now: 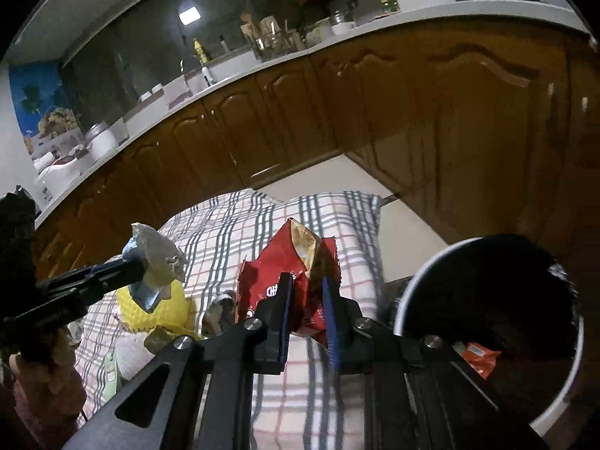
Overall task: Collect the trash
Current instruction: 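Carry both items over the bin and open both tools to release them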
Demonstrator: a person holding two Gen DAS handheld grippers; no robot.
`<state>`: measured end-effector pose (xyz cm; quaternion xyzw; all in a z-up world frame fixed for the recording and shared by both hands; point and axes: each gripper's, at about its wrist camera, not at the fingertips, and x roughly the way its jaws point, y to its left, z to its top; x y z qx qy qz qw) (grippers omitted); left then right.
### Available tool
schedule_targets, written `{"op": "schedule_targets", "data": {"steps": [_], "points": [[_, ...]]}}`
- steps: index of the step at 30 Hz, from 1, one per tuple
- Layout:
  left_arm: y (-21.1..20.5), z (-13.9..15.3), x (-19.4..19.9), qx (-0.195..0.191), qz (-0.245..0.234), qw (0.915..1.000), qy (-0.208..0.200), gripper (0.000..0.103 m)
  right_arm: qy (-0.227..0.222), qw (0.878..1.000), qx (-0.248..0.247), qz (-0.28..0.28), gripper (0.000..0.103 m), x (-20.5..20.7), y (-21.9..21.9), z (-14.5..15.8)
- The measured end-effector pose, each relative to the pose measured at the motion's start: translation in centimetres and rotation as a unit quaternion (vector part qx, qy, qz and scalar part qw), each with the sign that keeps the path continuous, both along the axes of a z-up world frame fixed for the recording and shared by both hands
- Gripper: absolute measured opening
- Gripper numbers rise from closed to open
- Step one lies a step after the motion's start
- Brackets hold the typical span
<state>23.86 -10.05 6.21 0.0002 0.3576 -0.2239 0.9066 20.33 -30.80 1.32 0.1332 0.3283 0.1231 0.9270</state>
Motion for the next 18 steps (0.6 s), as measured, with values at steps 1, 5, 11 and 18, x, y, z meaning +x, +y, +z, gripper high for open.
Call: {"op": "schedule_targets", "data": {"steps": [1, 5, 11, 18], "points": [[-0.5, 0.2, -0.4, 0.000, -0.007, 1.0000, -0.002, 0.020, 0.000, 1.000, 0.001, -0.004, 0.016, -0.4, -0.4, 0.1], [-2.6, 0.5, -1.3, -0.006, -0.029, 0.9996, -0.002, 0.020, -0.004, 1.000, 0.004, -0.023, 0.016, -2.0, -2.0, 0.4], [-5.9, 0.4, -2.5, -0.010, -0.057, 0.9983, 0.004, 0.020, -0.005, 0.999, 0.006, -0.052, 0.016, -4.5, -4.4, 0.3], [-9.4, -0.4, -3.3, -0.010, -0.081, 0.9966, 0.011, 0.020, -0.005, 0.995, 0.007, -0.097, 0.016, -6.6, -8.4, 0.0]]}}
